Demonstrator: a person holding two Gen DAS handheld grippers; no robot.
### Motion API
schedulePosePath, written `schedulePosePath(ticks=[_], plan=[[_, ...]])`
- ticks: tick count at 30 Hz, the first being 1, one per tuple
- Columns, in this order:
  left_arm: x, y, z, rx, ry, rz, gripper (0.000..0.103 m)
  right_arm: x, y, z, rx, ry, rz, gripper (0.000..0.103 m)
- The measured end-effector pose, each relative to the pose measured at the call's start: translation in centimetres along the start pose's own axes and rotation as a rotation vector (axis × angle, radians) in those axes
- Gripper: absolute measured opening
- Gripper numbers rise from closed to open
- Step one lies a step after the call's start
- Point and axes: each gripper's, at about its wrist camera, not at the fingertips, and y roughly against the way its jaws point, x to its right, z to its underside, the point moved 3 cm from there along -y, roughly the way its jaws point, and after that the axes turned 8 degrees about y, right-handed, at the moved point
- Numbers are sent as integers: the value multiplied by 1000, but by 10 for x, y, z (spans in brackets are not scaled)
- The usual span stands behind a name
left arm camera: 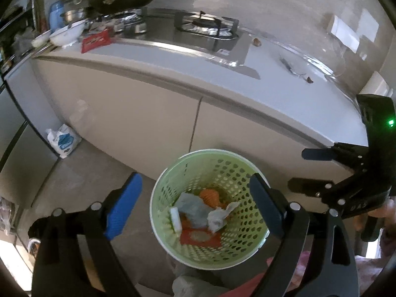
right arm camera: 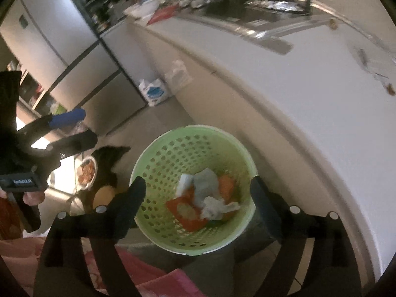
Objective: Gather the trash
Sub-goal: 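Lower both held items over the green basket and open both tools, then reach the right tool to the brown round item and grasp it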
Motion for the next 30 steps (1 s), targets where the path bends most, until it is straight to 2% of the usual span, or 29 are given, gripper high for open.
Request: schedulePosePath(ticks=[6, 12, 18, 25, 30], plan=[[34, -11, -33, 11, -56, 52, 88, 52, 44, -5, 87, -92, 96, 86], [82, -30, -84, 45, -139, 98, 90, 129, 82, -19, 159, -160, 234, 86], [139, -63, -140, 70, -228, 131, 92, 195, 95, -32, 189, -213, 320, 91], [191, -122, -205, 66, -229, 180, 92, 256, 90, -41, 188, -246, 342, 91], [220, -167, -237, 71, -253, 148, 92, 290, 72, -47, 175, -251, 322, 91]])
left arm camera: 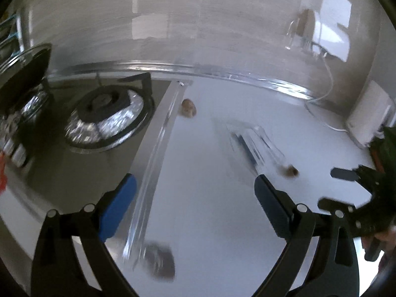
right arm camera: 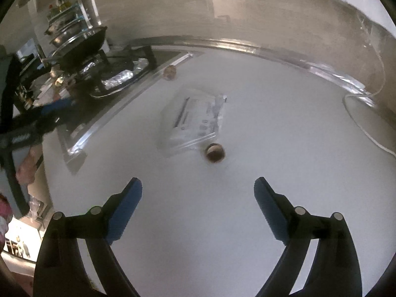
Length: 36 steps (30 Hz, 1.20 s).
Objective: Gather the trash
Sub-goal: 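Reach the right tool to the brown round item and grasp it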
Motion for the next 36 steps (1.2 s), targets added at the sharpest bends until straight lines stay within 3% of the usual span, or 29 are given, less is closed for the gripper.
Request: schedulePosePath(ticks=[11, 15, 18, 21, 22, 30, 36], plan=[[22, -56, -30, -31, -26, 13, 92, 22, -40, -20, -33, 31, -27, 88], [22, -62, -32, -35, -24, 8, 92, 23, -54, -19, -70, 43, -43, 64], [21, -67, -35, -38, -25, -1, 92, 20, -56, -19, -63, 67, -40, 56], [18, -70, -37, -40, -22, -4, 92, 18, -57, -21, -64, 88, -30, 28], [17, -73, -38, -42, -20, -5, 92, 19, -58, -21, -68, 89, -33, 25], [18, -94, -52, -45, -24, -31, 92, 21, -49, -15, -64, 69, -49, 25], [19, -130, -84, -29, 31, -97, 92, 25, -30, -14, -27, 43, -60, 25]])
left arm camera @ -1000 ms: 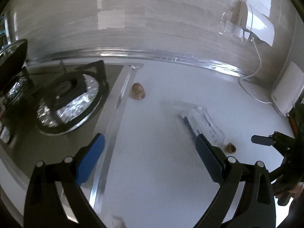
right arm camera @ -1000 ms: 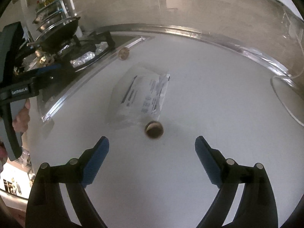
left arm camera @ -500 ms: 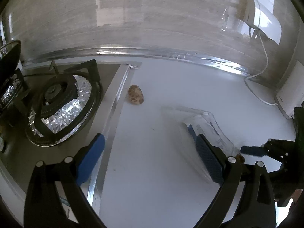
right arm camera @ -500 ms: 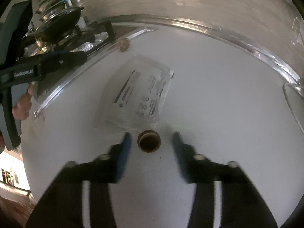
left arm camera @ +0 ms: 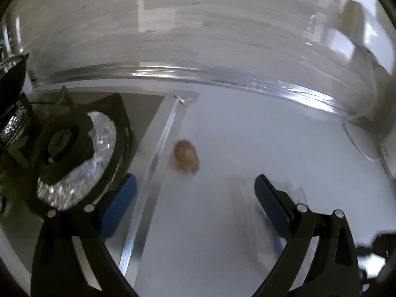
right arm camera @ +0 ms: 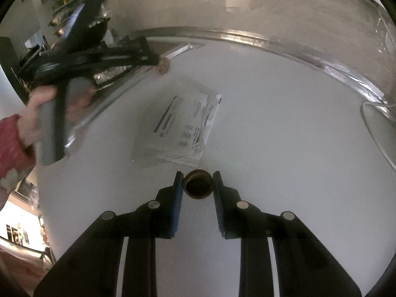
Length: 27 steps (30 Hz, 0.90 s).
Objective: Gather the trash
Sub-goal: 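Reach the right tool to the brown round item and grasp it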
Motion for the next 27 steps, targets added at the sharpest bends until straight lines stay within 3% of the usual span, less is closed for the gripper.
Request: schedulePosePath(ticks=[3, 6, 10, 11, 12, 20, 27], plan=[[3, -26, -13, -28, 20, -29, 86, 3, 7, 1, 16, -12, -9, 25], [5, -43, -16, -64, 17, -60, 74, 7, 12, 4, 25, -26, -16, 25], [0, -63, -12, -118, 47, -109, 40, 13, 18, 6, 41, -46, -21, 25], [-2, -63, -13, -101, 63, -119, 31, 14, 19, 6, 45, -49, -21, 25], [-3, -64, -14, -101, 75, -118, 27, 15, 20, 6, 47, -53, -22, 25], [0, -61, -15, -105, 41, -116, 27, 16, 25, 14, 33, -67, -9, 25], [0, 1, -13, -36, -5, -76, 27, 0, 40, 12, 48, -58, 1, 25]])
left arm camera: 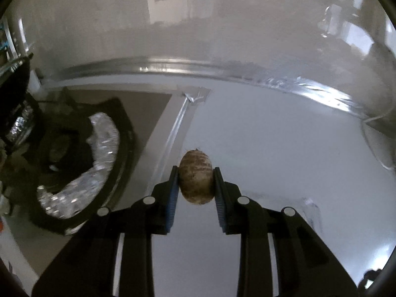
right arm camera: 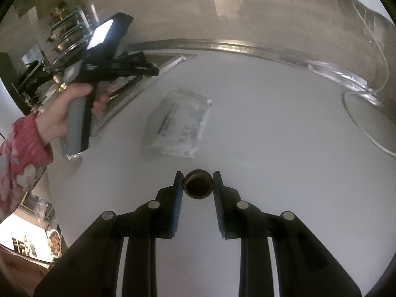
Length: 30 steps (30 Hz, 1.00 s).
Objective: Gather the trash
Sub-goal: 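Reach the right tool to the brown round item and grasp it, then carry the brown item over the basket and open the right tool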
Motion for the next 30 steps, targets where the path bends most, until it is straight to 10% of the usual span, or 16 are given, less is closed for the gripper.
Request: schedulePosePath(ticks=[9, 17, 30], plan=[[-33, 127, 57, 59, 6, 51, 27, -77, 41, 5, 41, 46, -43, 25], [-89, 223, 174, 38, 71, 70, 27, -161, 72, 41, 39, 18, -126, 25], [-156, 241, 356, -100, 150, 22, 27, -262, 89, 93, -63, 161, -242, 25]])
